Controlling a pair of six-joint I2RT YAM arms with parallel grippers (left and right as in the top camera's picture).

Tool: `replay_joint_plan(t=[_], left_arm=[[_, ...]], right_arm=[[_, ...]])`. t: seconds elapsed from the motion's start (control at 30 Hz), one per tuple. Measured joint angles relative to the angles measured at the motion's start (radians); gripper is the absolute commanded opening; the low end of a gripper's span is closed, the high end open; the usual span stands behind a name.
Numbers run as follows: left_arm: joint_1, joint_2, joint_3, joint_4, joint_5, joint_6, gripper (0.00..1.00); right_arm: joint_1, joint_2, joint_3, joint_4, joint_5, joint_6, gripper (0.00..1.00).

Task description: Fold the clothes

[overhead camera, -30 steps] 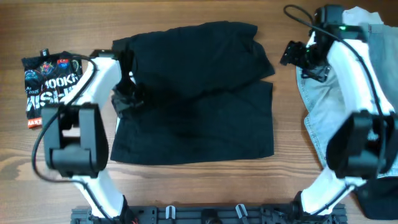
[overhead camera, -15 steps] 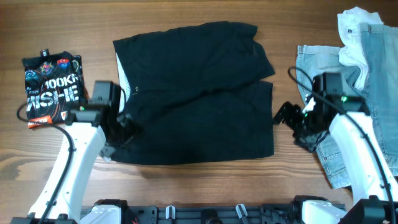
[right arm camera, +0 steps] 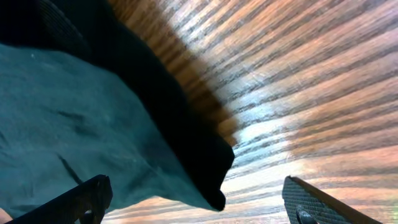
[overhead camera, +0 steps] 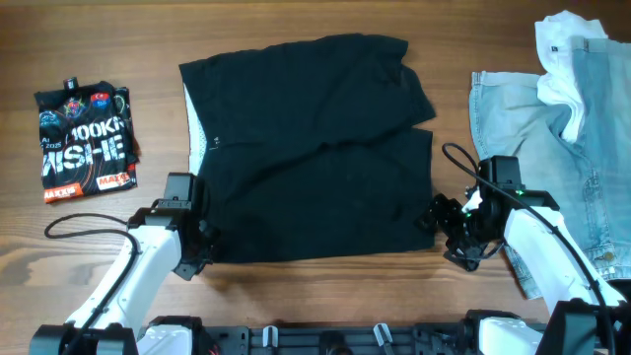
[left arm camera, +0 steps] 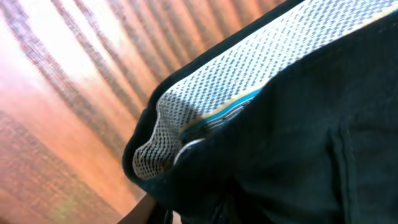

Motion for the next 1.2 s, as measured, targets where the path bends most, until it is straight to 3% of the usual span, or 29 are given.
replay_joint_plan(t=[0.07, 0.23, 0.37, 0.43, 0.5, 0.53, 0.6, 0.63, 0.67, 0.8, 0.87, 1.0, 1.1, 1.2], left_arm=[[0.000, 0.000, 0.000, -0.003, 0.000, 0.000, 0.48], [0.000, 0.000, -0.001, 0.025, 0.000, -0.004, 0.50], [0.000, 0.000, -0.002, 0.048, 0.000, -0.004, 0.59], [0.000, 0.000, -0.003, 0.051, 0.000, -0.004, 0.58], [0.000, 0.000, -0.005, 0.058, 0.000, -0.004, 0.55], [0.000, 0.000, -0.009, 0.070, 0.000, -0.004, 0.50], [0.000, 0.000, -0.022, 0.090, -0.001, -0.006, 0.31], [0.000, -0.004, -0.027, 0.094, -0.004, -0.009, 0.09], [0.000, -0.007, -0.031, 0.094, -0.011, -0.014, 0.04], [-0.001, -0.012, -0.021, 0.067, 0.002, -0.018, 0.04], [-0.001, -0.016, 0.030, -0.097, 0.027, 0.014, 0.04], [-0.002, -0.082, 0.383, -0.443, 0.075, 0.133, 0.04], [-0.005, -0.170, 0.556, -0.581, 0.092, 0.175, 0.04], [-0.007, -0.274, 0.594, -0.657, 0.117, 0.189, 0.04]], right_arm=[[0.017, 0.000, 0.000, 0.003, 0.000, 0.004, 0.91], [0.100, 0.004, 0.000, 0.048, 0.005, 0.060, 0.86], [0.177, 0.047, 0.000, 0.069, 0.016, 0.128, 0.84], [0.182, 0.078, 0.000, 0.069, 0.026, 0.148, 0.76], [0.182, 0.100, 0.001, 0.075, 0.031, 0.162, 0.70], [0.182, 0.104, 0.001, 0.075, 0.035, 0.168, 0.59], [0.182, 0.111, 0.003, 0.078, 0.041, 0.176, 0.19], [0.182, 0.118, 0.004, 0.079, 0.045, 0.179, 0.08], [0.182, 0.127, 0.003, 0.086, 0.052, 0.181, 0.04], [0.161, 0.132, 0.008, 0.068, 0.053, 0.169, 0.04], [0.097, 0.114, 0.061, -0.023, 0.052, 0.117, 0.04], [0.039, -0.027, 0.288, -0.206, 0.049, 0.021, 0.04], [0.039, -0.137, 0.446, -0.327, 0.073, -0.014, 0.04], [0.039, -0.224, 0.534, -0.352, 0.079, -0.057, 0.04]])
